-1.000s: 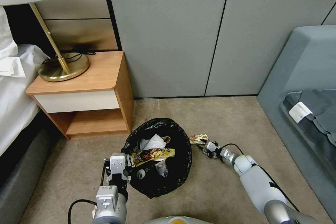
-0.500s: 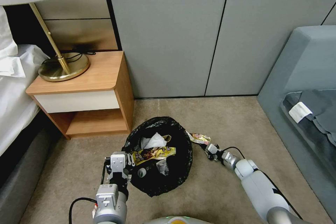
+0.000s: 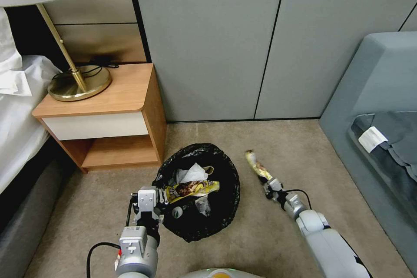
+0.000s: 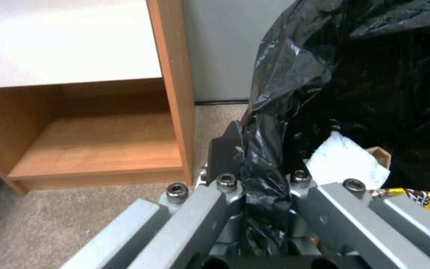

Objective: Pick up the trash bin, then pick up the garbage from the floor and place it into the trash bin.

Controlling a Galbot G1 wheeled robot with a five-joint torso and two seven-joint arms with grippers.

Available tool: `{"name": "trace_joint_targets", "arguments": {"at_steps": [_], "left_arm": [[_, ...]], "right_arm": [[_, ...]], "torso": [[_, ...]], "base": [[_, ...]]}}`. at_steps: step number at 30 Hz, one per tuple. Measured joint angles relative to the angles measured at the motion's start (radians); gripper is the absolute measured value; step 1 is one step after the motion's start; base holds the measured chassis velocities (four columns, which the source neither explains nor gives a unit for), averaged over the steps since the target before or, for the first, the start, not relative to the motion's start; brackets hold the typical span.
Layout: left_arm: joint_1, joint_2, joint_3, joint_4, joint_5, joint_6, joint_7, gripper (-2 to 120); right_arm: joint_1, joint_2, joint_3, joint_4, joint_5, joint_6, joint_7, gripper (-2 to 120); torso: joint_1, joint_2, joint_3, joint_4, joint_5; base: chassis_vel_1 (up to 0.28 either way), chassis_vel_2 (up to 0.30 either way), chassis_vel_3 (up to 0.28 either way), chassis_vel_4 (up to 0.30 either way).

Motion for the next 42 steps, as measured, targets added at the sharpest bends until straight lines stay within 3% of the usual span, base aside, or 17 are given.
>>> {"name": "trace_joint_targets", "arguments": {"at_steps": [3, 6, 8, 9, 11, 12, 14, 16, 19, 21, 26, 30, 34, 42], "left_arm": [[-0.004, 0.005, 0.004, 0.0, -0.004, 0.001, 0.0, 1], [-0.011, 0.009, 0.01, 0.007, -0.005, 0.002, 0.001, 1], [-0.013, 0.009, 0.012, 0.009, -0.005, 0.002, 0.001, 1], [-0.019, 0.011, 0.015, 0.015, -0.006, 0.003, 0.001, 1], [-0.026, 0.013, 0.018, 0.019, -0.007, 0.006, 0.001, 1], [-0.026, 0.013, 0.018, 0.019, -0.007, 0.006, 0.001, 1], [-0.034, 0.015, 0.021, 0.024, -0.01, 0.009, 0.002, 1], [-0.035, 0.015, 0.021, 0.025, -0.011, 0.009, 0.002, 1], [-0.036, 0.015, 0.023, 0.029, -0.011, 0.009, 0.002, 1], [-0.037, 0.015, 0.027, 0.031, -0.011, 0.01, 0.002, 1], [-0.039, 0.015, 0.029, 0.031, -0.011, 0.011, 0.002, 1], [-0.042, 0.014, 0.029, 0.031, -0.011, 0.012, 0.002, 1], [-0.042, 0.013, 0.029, 0.03, -0.011, 0.012, 0.002, 1], [-0.041, 0.003, 0.043, 0.032, 0.001, 0.012, 0.004, 1]], "right_arm": [[-0.035, -0.014, 0.003, 0.106, 0.091, 0.02, 0.016, 0], [-0.126, -0.048, 0.024, 0.38, 0.18, 0.047, 0.004, 0], [-0.144, -0.054, 0.029, 0.432, 0.181, 0.05, 0.001, 0], [-0.199, -0.067, 0.038, 0.563, 0.181, 0.052, -0.003, 0], [-0.255, -0.075, 0.038, 0.677, 0.177, 0.051, -0.005, 0], [-0.255, -0.075, 0.038, 0.677, 0.177, 0.051, -0.005, 0], [-0.338, -0.083, 0.025, 0.855, 0.15, 0.05, -0.009, 0], [-0.359, -0.085, 0.016, 0.897, 0.141, 0.049, -0.009, 0], [-0.41, -0.093, -0.024, 1.0, 0.109, 0.04, -0.001, 0], [-0.457, -0.109, -0.111, 1.088, 0.063, 0.026, 0.021, 0], [-0.472, -0.119, -0.161, 1.112, 0.04, 0.018, 0.03, 0], [-0.49, -0.13, -0.262, 1.106, -0.009, 0.009, 0.043, 0], [-0.492, -0.128, -0.281, 1.089, -0.023, 0.009, 0.045, 0], [-0.451, -0.075, -0.346, 0.941, -0.046, -0.017, 0.058, 0]], "torso": [[0.0, 0.0, 0.0, 0.0002, 0.0001], [0.0, 0.0, 0.0, 0.0, 0.0], [0.0, 0.0, 0.0, 0.0005, -0.0003], [0.0, 0.0, 0.0, 0.0004, -0.0005], [0.0, 0.0, 0.0, 0.0001, 0.0], [0.0, 0.0, 0.0, 0.0001, 0.0], [0.0, 0.0, 0.0, -0.0001, -0.0003], [0.0, 0.0, 0.0, 0.0, -0.0003], [0.0, 0.0, 0.0, 0.0001, -0.0002], [0.0, 0.0, 0.0, 0.0, 0.0], [0.0, 0.0, 0.0, 0.0002, -0.0002], [0.0, 0.0, 0.0, 0.0002, -0.0001], [0.0, 0.0, 0.0, 0.0002, -0.0001], [0.0, 0.0, 0.0, 0.0001, -0.0001]], "base": [[0.0, 0.0, 0.0, 0.0], [0.0, 0.0, 0.0, 0.0], [0.0, 0.0, 0.0, 0.0], [0.0, 0.0, 0.0, 0.0], [0.0, 0.0, 0.0, 0.0], [0.0, 0.0, 0.0, 0.0], [0.0, 0.0, 0.0, 0.0], [0.0, 0.0, 0.0, 0.0], [0.0, 0.0, 0.0, 0.0], [0.0, 0.0, 0.0, 0.0], [0.0, 0.0, 0.0, 0.0], [0.0, 0.0, 0.0, 0.0], [0.0, 0.0, 0.0, 0.0], [0.0, 0.0, 0.0, 0.0]]}}
